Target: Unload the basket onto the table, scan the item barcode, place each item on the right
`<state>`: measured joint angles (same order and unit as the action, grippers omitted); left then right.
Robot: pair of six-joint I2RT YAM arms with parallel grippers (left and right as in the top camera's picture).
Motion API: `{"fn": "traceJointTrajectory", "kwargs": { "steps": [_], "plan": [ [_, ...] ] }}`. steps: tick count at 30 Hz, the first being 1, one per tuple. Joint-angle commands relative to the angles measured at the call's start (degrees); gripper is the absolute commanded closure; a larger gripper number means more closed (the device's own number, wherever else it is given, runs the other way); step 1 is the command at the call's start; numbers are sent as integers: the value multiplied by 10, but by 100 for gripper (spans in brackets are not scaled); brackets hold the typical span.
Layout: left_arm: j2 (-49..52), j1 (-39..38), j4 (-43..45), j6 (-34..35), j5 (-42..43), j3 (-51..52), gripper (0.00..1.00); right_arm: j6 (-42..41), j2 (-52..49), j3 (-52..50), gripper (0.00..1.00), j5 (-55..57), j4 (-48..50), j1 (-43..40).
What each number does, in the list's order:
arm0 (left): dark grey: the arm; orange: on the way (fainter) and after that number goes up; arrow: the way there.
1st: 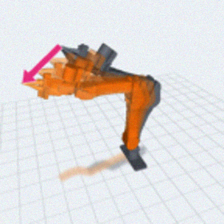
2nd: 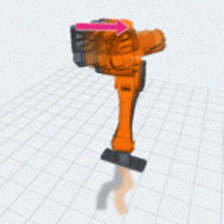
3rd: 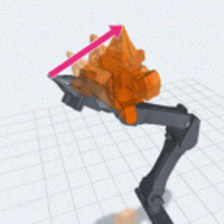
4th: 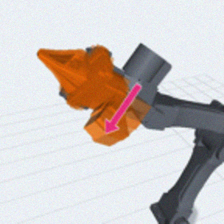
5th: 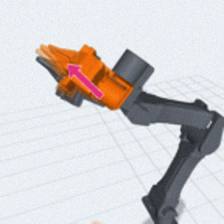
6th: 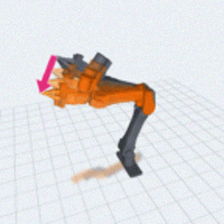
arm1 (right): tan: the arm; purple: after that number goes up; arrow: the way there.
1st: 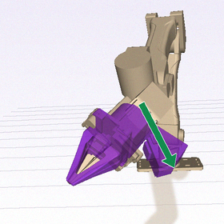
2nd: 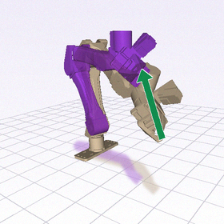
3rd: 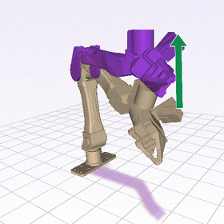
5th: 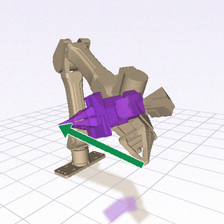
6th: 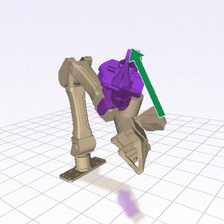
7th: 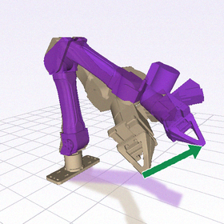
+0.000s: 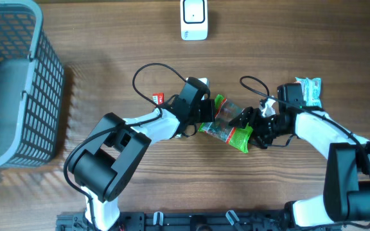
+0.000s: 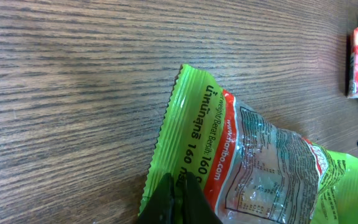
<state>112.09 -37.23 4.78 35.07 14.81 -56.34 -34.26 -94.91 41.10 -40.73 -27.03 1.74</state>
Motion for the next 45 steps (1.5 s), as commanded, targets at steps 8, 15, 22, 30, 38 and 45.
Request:
{"fn": "traceJointTrajectory", "kwargs": {
  "steps": [8, 15, 22, 30, 38, 45],
  "plan": [
    [19, -5, -7, 1, -14, 5, 96, -32, -23, -97, 47, -41, 182, 3],
    [19, -5, -7, 1, -14, 5, 96, -7, -23, -97, 76, -44, 239, 3],
    [-27, 7, 0, 1, -14, 5, 95, 63, -23, -96, 96, -150, 295, -41],
    [-193, 65, -45, -3, -21, 5, 95, 121, -19, -91, 96, -228, 308, -93],
    [-340, 241, -236, -18, -23, 5, 95, 273, 29, 54, 95, -176, 62, -88],
    [-343, 360, -329, -19, -23, 5, 91, 472, 33, 283, 95, -61, -266, -52]
  ]
}}
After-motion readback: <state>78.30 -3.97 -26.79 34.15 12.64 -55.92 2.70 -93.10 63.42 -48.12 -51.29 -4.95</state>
